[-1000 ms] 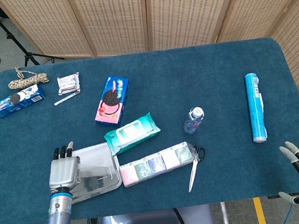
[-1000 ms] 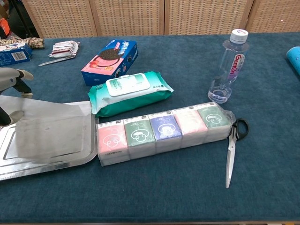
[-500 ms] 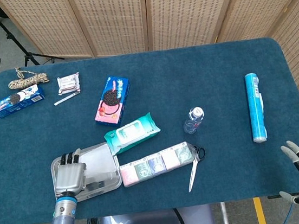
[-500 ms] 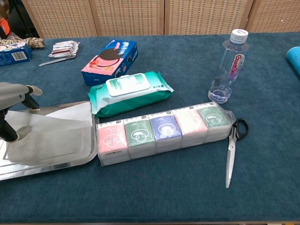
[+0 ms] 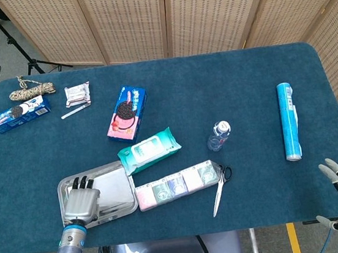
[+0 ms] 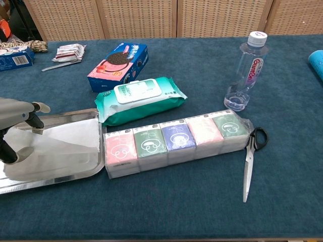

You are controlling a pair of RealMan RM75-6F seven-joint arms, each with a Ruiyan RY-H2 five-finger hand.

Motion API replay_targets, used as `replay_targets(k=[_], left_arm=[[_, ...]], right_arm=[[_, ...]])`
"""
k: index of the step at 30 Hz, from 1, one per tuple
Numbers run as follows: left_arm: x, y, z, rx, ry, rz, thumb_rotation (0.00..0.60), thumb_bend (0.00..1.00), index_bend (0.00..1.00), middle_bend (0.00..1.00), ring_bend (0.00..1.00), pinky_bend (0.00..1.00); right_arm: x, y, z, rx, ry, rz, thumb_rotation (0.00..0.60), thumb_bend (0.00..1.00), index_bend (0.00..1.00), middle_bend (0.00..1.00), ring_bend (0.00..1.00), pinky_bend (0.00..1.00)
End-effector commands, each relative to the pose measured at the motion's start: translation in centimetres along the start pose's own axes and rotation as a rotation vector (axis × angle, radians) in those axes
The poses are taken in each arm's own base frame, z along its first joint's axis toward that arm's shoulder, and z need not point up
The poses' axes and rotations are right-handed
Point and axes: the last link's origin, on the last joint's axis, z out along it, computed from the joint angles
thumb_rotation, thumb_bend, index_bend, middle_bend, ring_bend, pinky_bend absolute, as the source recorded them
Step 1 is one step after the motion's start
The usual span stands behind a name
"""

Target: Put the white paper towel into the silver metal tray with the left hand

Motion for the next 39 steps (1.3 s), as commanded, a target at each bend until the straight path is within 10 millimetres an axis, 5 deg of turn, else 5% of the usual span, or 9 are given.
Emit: replay_targets(k=[1,8,21,29,39], left_arm=[[0.1,-0.1,-0.1,-0.011,0.009,-0.004,0.511,0.17,0.57,0.00,0.00,0.00],[0.4,-0.3,-0.2,-0.036,0.018,-0.022,0.448,0.14,0.51,0.00,0.00,0.00],[1.6,-0.2,-0.5,-0.075,0.078,-0.079,0.433,0.13,0.50,0.00,0.00,0.00],[3.4,-1.2,-0.4,-0.083,0.187,-0.247,0.435,0.24,0.50,0.00,0.00,0.00],[3.0,-2.5,0.0,-0.108,0.027,-0.353,0.443,0.24,0.50,0.00,0.00,0.02]], right_arm=[[0.0,0.0,0.0,0.002,0.001,0.000,0.600,0.00,0.00,0.00,0.00,0.00],[0.0,-0.1,0.0,0.007,0.010,0.002,0.600,0.00,0.00,0.00,0.00,0.00],[0.0,-0.1,0.0,0.010,0.016,0.004,0.600,0.00,0.00,0.00,0.00,0.00],[0.1,0.0,0.1,0.014,0.023,0.011,0.600,0.00,0.00,0.00,0.00,0.00],[0.1,-0.1,0.1,0.015,0.023,0.010,0.600,0.00,0.00,0.00,0.00,0.00]])
